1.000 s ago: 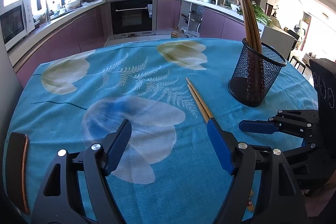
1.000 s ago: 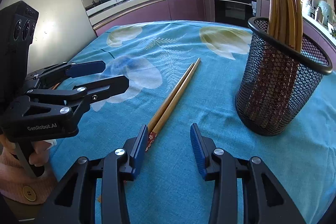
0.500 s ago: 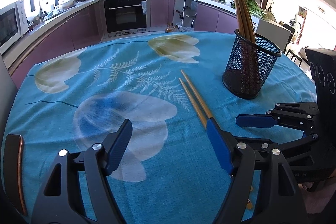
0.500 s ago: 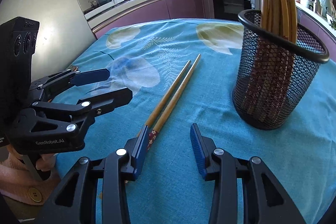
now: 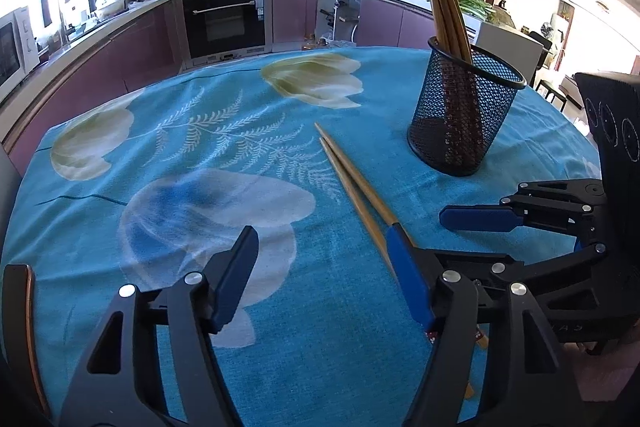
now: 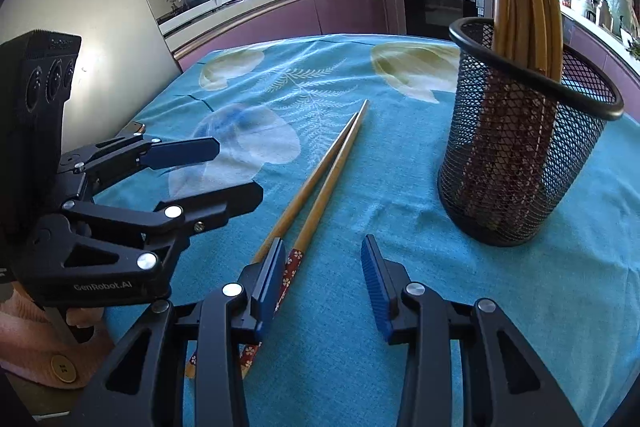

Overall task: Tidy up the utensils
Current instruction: 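Move both grippers back toward the last two chopsticks on the cloth, then close the left gripper on one chopstick while the right gripper grasps the other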

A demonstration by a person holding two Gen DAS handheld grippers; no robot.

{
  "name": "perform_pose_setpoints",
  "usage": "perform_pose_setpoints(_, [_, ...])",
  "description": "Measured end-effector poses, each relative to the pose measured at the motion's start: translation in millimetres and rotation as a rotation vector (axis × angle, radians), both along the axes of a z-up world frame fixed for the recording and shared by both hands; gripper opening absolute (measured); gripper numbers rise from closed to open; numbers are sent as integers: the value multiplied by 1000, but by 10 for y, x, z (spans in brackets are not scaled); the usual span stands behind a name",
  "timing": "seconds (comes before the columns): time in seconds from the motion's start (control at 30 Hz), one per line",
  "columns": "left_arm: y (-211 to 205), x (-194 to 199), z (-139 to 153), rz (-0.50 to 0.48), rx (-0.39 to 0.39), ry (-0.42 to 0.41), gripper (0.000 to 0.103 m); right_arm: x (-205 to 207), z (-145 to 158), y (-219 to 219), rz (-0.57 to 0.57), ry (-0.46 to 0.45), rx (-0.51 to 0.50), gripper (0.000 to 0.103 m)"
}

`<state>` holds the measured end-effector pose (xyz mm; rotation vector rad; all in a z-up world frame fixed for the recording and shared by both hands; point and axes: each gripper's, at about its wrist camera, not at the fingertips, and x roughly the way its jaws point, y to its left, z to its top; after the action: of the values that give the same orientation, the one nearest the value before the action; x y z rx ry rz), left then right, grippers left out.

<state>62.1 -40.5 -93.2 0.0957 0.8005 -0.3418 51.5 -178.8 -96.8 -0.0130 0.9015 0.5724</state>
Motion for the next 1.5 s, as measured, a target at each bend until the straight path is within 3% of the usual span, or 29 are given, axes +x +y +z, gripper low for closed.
perform_pose_setpoints(0.4, [-142,61,-93,-68,16,56,55,49,-8,-97,-17,22,26,37])
perform_pose_setpoints(0.83, [-154,106,-135,-70,19,77,32,202,-6,13,-19,19,26,37])
perform_pose_setpoints(1.03, [-88,150,-140,-59,5,88,31,340,-13,92,-31,14,15,34])
perform_pose_setpoints(1.27, [-105,193,-156,-69,-1,94,23,381,-15,102,-48,12,2,25])
perform_pose_setpoints(1.5, [-82,271,-144,-55,-6,104,23,362,-19,57,-56,27,10,20])
